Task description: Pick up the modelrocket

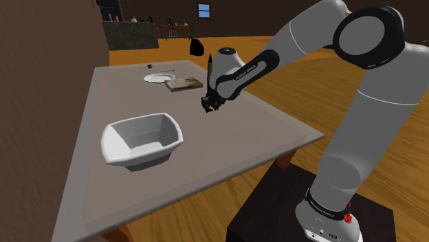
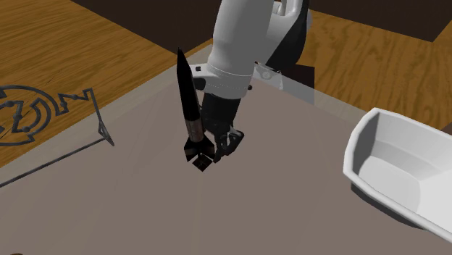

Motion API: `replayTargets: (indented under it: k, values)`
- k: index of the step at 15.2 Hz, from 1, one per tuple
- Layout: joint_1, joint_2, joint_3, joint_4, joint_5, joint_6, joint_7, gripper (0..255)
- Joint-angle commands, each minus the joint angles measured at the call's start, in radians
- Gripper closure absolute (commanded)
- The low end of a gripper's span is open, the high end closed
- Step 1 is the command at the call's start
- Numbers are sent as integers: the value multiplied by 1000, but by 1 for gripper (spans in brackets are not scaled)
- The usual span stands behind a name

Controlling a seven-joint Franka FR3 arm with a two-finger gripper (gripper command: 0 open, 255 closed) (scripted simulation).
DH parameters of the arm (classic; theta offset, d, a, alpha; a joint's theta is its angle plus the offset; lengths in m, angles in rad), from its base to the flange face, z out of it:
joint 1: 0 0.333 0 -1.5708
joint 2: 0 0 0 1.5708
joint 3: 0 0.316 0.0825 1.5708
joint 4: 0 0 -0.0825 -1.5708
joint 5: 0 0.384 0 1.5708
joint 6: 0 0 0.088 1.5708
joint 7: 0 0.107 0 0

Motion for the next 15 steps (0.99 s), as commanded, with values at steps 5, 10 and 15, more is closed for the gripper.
replayTargets:
  k: [5, 10, 15]
  values:
    - [1, -16, 1, 11, 11, -26, -11, 255]
    - [4, -49, 2, 43, 36, -90, -35, 255]
    - [6, -77, 2, 81, 56, -155, -55, 255]
